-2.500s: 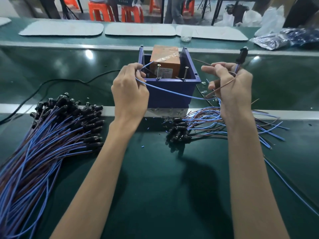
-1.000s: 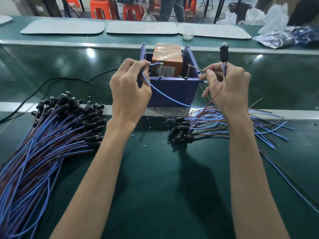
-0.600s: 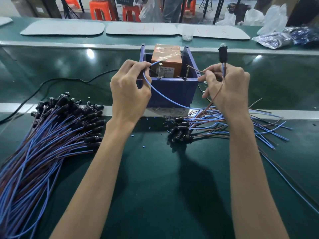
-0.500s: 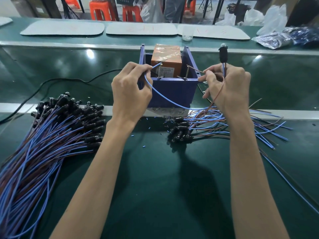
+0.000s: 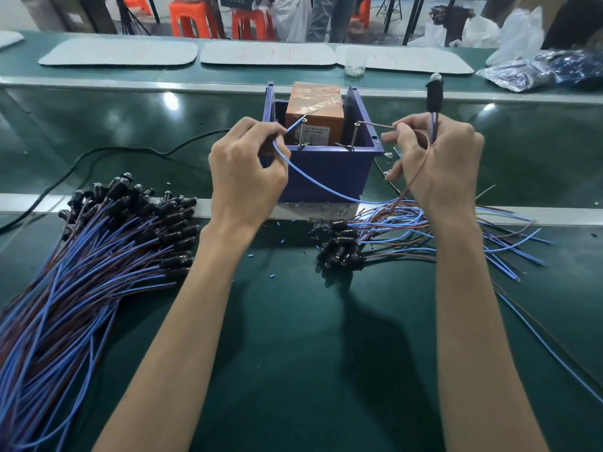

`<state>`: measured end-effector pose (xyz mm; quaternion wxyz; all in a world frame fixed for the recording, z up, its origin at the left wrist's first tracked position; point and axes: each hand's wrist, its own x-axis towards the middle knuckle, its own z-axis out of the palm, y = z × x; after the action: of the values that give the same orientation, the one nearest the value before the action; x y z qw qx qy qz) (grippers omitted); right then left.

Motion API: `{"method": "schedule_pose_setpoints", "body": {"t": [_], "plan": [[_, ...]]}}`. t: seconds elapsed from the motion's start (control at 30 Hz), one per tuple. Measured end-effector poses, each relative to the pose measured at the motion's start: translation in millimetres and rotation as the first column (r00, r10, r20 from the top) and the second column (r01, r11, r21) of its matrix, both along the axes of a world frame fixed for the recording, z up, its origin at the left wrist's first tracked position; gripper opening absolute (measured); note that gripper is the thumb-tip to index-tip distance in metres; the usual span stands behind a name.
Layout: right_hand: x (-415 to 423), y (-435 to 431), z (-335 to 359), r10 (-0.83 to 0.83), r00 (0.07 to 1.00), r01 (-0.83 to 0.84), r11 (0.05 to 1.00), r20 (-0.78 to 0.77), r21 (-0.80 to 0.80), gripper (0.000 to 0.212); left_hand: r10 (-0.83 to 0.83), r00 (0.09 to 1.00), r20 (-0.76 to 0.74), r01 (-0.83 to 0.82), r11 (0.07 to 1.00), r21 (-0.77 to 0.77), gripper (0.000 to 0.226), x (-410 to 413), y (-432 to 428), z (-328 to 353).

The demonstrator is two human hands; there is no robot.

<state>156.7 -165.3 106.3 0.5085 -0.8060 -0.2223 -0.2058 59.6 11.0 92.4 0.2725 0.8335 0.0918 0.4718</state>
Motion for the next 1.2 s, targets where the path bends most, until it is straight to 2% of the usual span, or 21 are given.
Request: {"method": "schedule_pose_setpoints", "body": {"t": [1.03,1.2], "plan": [[-2.6,-3.5,3.4,0.018,1.000,-0.020,0.994,-0.017,-0.109,0.015,-0.008,1.000,0.001,0.008,0.999,0.033,0.020,-1.9,-0.4,1.9],[-4.6,-4.0,5.0,0.008,0.998,-0.015,0.991,-0.059,-0.134,0.015,-0.001,1.000,-0.009,0.002,0.999,0.048,0.019,-2.7,0.5,2.0]]}}
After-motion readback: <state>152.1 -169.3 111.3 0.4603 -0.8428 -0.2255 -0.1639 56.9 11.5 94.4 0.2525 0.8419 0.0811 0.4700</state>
